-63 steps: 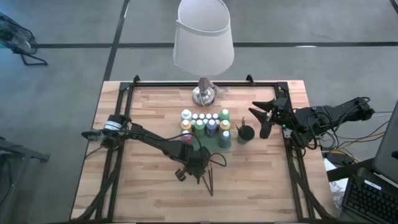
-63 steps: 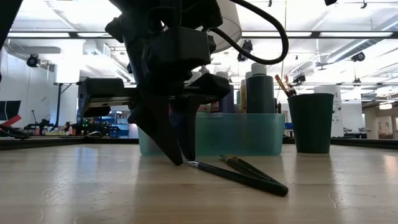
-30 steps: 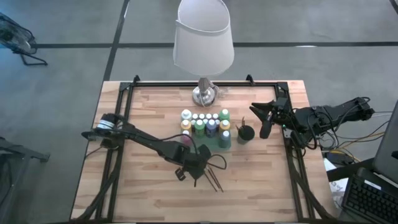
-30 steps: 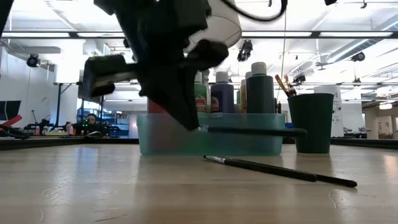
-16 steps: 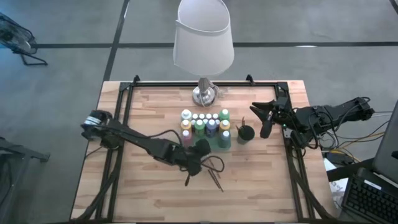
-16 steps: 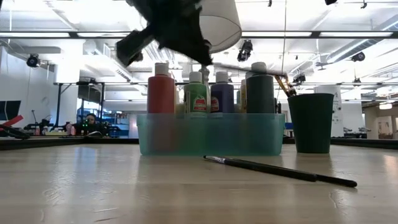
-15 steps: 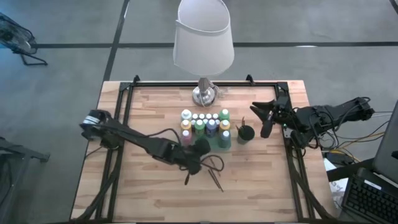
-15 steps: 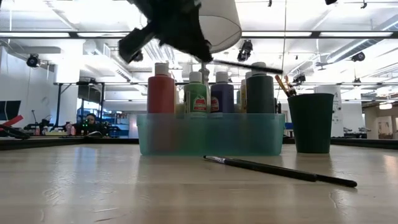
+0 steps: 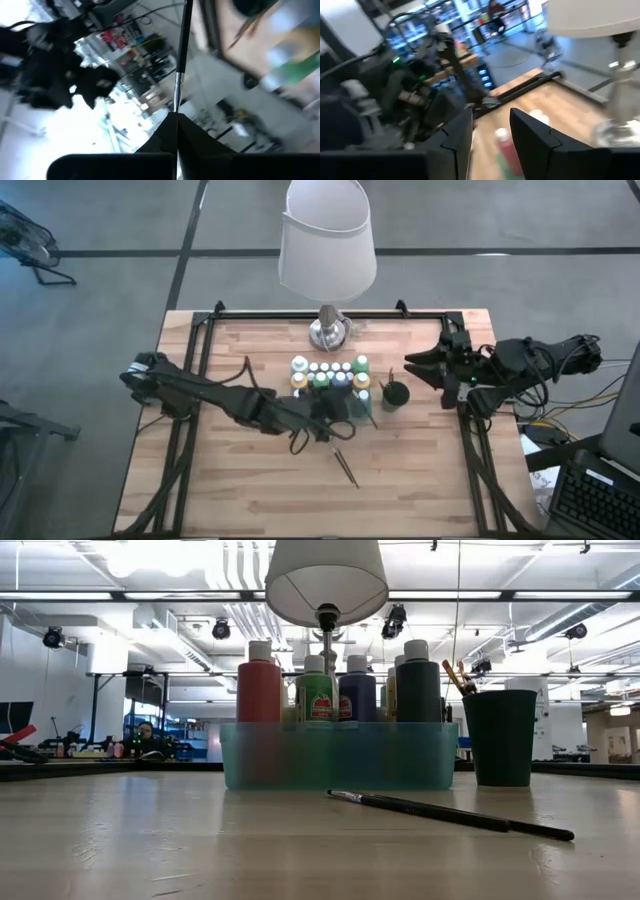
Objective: Pick & Place Paint Supplies
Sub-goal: Put the black paint brush into the black cup
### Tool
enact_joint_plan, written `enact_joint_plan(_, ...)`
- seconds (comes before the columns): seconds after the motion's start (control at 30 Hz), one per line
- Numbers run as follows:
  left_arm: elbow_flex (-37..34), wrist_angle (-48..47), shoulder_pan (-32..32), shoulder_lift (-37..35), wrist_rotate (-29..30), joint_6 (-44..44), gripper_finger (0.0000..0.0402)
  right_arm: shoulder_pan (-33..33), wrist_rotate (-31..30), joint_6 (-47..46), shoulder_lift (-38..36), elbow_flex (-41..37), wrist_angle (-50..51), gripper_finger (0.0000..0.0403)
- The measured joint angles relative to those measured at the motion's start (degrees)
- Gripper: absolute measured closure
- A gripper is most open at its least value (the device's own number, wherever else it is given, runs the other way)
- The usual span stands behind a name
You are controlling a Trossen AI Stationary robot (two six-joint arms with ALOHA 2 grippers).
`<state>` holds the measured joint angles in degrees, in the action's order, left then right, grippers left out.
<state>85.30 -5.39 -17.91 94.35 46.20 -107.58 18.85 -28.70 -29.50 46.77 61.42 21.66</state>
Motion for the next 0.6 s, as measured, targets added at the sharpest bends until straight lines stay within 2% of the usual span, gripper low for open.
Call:
enact_joint_plan(0.13, 5.93, -0.15, 0.66, 0.0, -0.49, -7.5, 0.0401, 0.0, 4.37, -5.0, 0.61, 3.32, 4.15, 0.0263)
enact_joint_plan(0.27, 10.13, 2.6, 1.57, 0.0, -4.99, -12.67, 0.0401, -0.04, 8.75, -8.33, 2.19, 6.88, 8.92, 0.0254)
enact_joint_plan(0.4, 12.57, 6.4, 2.41, 0.36, -10.93, -16.89, 0.0401, -0.04, 13.7, -9.6, 4.38, 9.75, 9.96, 0.0244)
enact_joint_plan(0.6, 16.69, 7.03, 2.56, 3.24, -14.05, -21.45, 0.0401, 0.0, 16.77, -10.65, 5.76, 14.52, 9.86, 0.0226)
